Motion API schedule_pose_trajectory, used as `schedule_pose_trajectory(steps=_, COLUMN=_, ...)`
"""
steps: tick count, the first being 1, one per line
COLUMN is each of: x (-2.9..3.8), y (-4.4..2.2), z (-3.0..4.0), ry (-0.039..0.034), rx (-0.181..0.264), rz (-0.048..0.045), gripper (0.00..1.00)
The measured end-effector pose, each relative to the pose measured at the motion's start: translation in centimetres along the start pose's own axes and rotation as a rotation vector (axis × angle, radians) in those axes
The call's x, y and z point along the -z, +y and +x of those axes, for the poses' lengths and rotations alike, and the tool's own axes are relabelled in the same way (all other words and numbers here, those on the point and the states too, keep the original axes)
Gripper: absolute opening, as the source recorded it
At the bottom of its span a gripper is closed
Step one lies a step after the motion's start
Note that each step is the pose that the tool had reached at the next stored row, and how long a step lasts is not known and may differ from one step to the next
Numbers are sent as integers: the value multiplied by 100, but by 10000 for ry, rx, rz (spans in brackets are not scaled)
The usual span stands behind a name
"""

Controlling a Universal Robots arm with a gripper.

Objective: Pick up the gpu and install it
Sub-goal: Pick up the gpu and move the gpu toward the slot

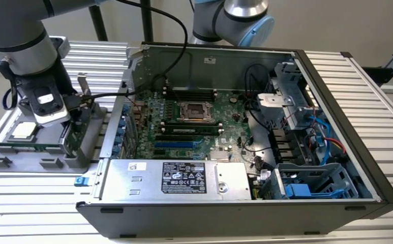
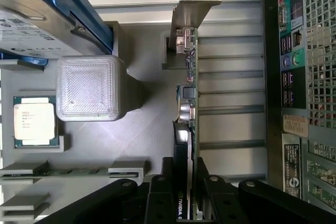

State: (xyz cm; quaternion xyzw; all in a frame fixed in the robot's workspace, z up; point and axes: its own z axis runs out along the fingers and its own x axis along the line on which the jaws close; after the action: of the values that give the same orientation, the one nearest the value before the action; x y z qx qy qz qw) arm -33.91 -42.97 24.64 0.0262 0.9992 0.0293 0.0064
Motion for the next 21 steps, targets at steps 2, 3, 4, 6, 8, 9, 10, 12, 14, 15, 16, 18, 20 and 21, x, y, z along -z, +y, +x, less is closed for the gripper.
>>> schedule_pose_trajectory(steps=2, x=11, y=1, z=0, ry=-4, rx=0, rz=-4, gripper=0)
schedule_pose_trajectory(steps=3, x=18, y=1, z=0, ry=-3, rx=0, rz=-3, gripper=0)
schedule_pose_trajectory(steps=4, x=24, y=2, z=0, ry=-4, rx=-1, rz=-3, gripper=0)
schedule_pose_trajectory(steps=6, x=36, y=3, z=0, ry=-4, rx=-3, rz=-3, gripper=0)
schedule_pose_trajectory(steps=8, x=52, y=5, z=1, ry=-4, rx=-4, rz=-3, gripper=0)
schedule_pose_trajectory(steps=9, x=59, y=5, z=0, ry=-4, rx=-3, rz=-4, gripper=0)
schedule_pose_trajectory(steps=10, x=66, y=5, z=0, ry=-3, rx=-3, rz=-2, gripper=0)
schedule_pose_trajectory(steps=12, x=78, y=5, z=-1, ry=-4, rx=-1, rz=-3, gripper=0)
schedule_pose_trajectory(steps=14, x=89, y=6, z=-1, ry=-4, rx=-1, rz=-4, gripper=0)
schedule_pose_trajectory(steps=15, x=95, y=6, z=-1, ry=-4, rx=-1, rz=-3, gripper=0)
schedule_pose_trajectory(steps=16, x=99, y=7, z=-1, ry=-5, rx=-1, rz=-4, gripper=0)
schedule_pose_trajectory(steps=18, x=104, y=7, z=-1, ry=-6, rx=-1, rz=-5, gripper=0)
schedule_pose_trajectory(steps=20, x=110, y=7, z=-1, ry=-4, rx=-1, rz=-3, gripper=0)
schedule_pose_trajectory(steps=21, x=112, y=7, z=-1, ry=-4, rx=-1, rz=-4, gripper=0)
